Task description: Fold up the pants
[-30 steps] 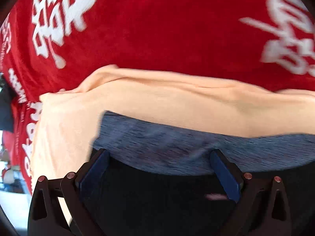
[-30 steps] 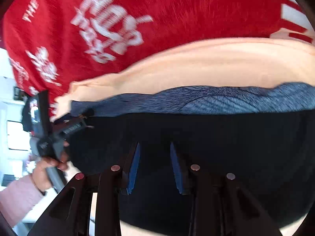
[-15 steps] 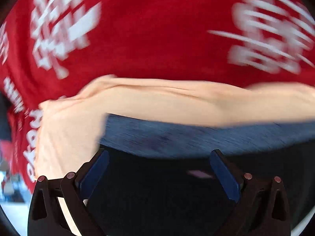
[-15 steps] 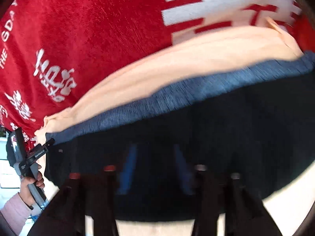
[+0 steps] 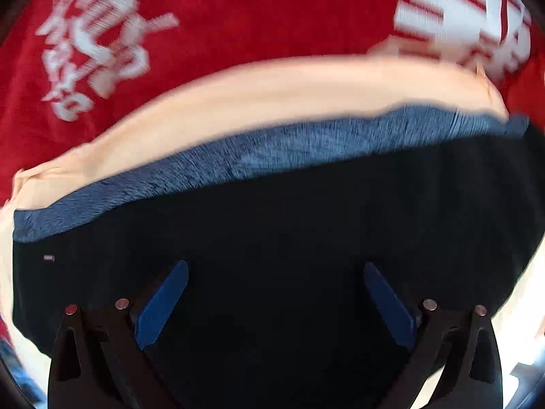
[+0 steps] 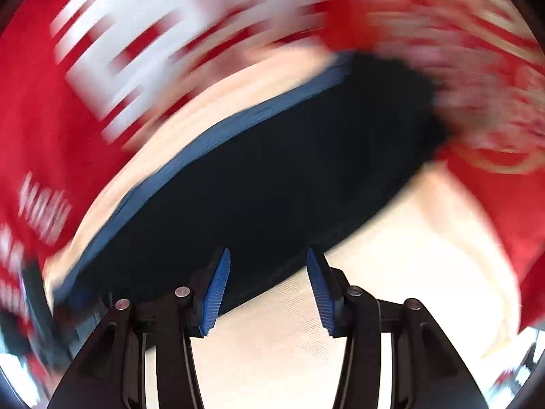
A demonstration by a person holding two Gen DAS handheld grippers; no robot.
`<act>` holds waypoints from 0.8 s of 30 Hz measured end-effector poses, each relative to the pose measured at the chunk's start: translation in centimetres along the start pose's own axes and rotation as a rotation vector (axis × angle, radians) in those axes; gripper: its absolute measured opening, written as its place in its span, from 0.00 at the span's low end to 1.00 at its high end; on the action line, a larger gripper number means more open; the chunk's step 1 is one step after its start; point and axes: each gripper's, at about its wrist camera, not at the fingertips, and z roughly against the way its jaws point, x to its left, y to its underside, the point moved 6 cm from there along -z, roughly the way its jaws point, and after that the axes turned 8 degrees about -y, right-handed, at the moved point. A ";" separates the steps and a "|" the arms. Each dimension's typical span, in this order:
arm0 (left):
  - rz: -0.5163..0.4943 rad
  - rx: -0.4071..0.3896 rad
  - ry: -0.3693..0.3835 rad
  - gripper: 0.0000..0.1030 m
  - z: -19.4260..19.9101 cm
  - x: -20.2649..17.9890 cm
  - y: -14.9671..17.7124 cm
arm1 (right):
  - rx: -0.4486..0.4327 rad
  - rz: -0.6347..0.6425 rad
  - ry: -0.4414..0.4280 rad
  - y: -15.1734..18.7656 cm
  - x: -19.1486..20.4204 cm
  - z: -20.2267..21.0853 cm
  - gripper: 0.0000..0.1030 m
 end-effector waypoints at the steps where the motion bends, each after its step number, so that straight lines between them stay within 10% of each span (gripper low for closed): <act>1: 0.004 0.004 0.003 1.00 0.0 0.0 0.1 | -0.019 -0.034 0.001 -0.9 -1.2 0.1 0.50; 6: -0.001 -0.001 -0.008 1.00 -0.2 0.7 -0.1 | -0.053 -0.067 -0.037 -5.1 -5.0 -0.8 0.49; 7: -0.002 -0.001 -0.015 1.00 -0.2 0.5 -0.1 | -0.046 -0.073 -0.048 -5.5 -5.1 -1.2 0.41; 8: 0.002 0.000 -0.020 1.00 -0.2 0.4 0.0 | -0.038 -0.088 -0.067 -5.9 -5.2 -1.4 0.09; 24: -0.009 -0.016 -0.068 1.00 0.6 -0.1 0.6 | -0.121 0.133 -0.033 -3.0 -3.0 3.8 0.26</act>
